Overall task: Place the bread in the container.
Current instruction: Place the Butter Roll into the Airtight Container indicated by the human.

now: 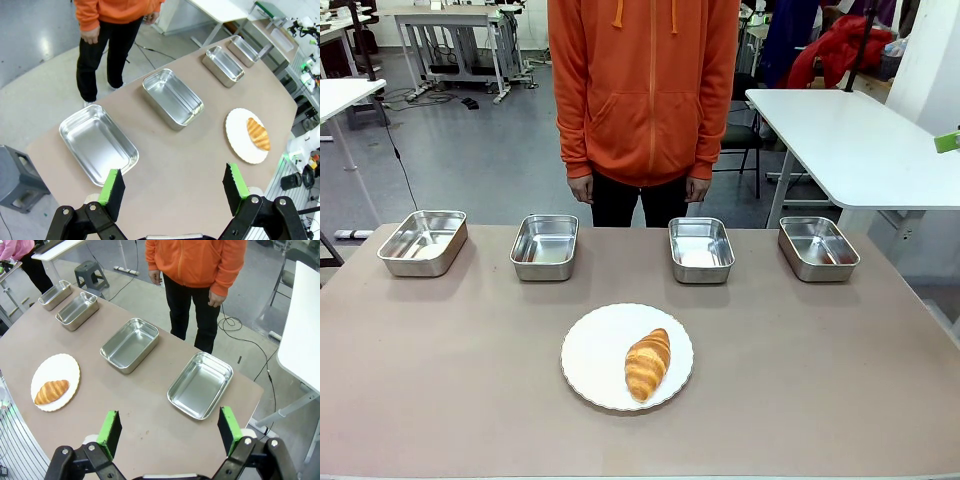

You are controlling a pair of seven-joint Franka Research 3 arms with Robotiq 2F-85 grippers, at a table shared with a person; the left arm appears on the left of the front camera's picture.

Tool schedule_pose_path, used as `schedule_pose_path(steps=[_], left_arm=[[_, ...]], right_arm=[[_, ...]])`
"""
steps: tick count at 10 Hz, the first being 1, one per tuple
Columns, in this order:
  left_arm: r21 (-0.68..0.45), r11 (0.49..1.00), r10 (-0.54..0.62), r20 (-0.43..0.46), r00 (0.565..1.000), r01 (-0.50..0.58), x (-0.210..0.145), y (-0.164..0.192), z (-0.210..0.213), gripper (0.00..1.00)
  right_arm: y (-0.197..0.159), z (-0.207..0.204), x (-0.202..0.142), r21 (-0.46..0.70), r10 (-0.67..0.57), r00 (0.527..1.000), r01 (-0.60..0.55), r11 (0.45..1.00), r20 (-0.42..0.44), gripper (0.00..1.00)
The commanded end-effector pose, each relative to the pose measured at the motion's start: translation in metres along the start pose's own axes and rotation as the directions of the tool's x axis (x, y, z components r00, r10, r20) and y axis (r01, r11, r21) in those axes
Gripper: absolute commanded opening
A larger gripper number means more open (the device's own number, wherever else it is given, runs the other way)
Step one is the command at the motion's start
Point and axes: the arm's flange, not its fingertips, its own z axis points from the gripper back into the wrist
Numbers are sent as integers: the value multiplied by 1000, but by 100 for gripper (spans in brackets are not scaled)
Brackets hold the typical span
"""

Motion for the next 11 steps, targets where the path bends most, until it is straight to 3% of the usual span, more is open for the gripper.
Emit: schedule_pose_path(steps=[1, 11], left_arm=[[-11, 1000, -11, 10, 1000, 11, -1, 0, 1, 100], [-11, 1000, -11, 10, 1000, 11, -1, 0, 1, 100]], right_arm=[[0, -1, 0, 10, 10, 1000, -10, 1000, 17, 100], [0, -1, 0, 10, 10, 1000, -10, 1000, 17, 100]])
